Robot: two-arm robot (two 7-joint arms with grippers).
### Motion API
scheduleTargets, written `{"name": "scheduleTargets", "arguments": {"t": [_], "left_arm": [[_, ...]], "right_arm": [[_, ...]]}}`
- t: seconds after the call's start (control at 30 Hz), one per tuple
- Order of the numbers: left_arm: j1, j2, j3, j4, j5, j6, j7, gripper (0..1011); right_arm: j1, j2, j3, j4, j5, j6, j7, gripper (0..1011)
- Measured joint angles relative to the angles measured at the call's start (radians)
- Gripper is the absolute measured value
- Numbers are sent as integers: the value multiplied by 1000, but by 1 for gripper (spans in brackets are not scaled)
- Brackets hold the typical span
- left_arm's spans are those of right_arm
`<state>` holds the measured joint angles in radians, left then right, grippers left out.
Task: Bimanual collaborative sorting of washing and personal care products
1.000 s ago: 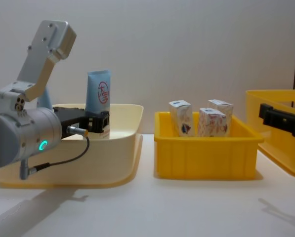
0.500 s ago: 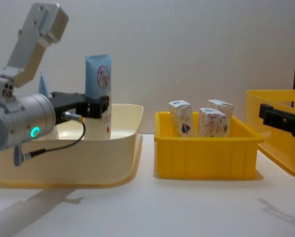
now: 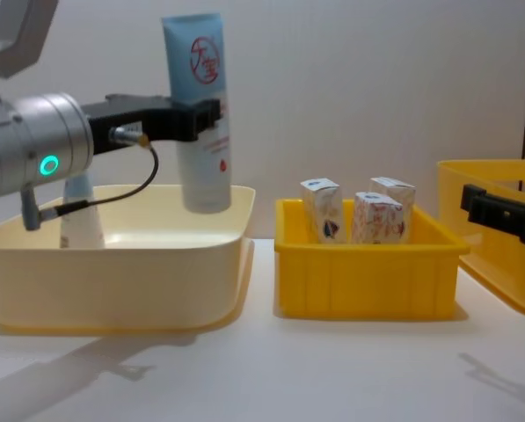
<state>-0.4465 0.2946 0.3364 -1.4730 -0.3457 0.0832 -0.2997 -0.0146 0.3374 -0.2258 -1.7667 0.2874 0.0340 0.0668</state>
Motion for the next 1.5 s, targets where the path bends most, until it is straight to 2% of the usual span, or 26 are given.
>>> {"name": "scheduleTargets", "arguments": {"t": [0.4, 0.7, 0.87, 1.13, 1.27, 1.5], "left_arm": [[-15, 2, 17, -38, -91, 38, -118, 294], [-36, -17, 60, -34, -154, 86, -202, 294], [-46, -28, 82, -25, -169, 100, -227, 292], [-56, -46, 114, -13, -175, 105, -234, 294], [-59, -50, 122, -10, -176, 106, -234, 294], [-62, -56, 133, -6, -177, 107, -236, 294]], "right_arm": [[0, 0, 0, 0, 0, 0, 0, 1001], [0, 0, 0, 0, 0, 0, 0, 1001], [0, 0, 0, 0, 0, 0, 0, 1001], [0, 0, 1, 0, 0, 0, 2, 1001], [-3, 7, 3, -4, 3, 1, 15, 1001], [-9, 36, 12, -21, 34, 8, 81, 1001]]}}
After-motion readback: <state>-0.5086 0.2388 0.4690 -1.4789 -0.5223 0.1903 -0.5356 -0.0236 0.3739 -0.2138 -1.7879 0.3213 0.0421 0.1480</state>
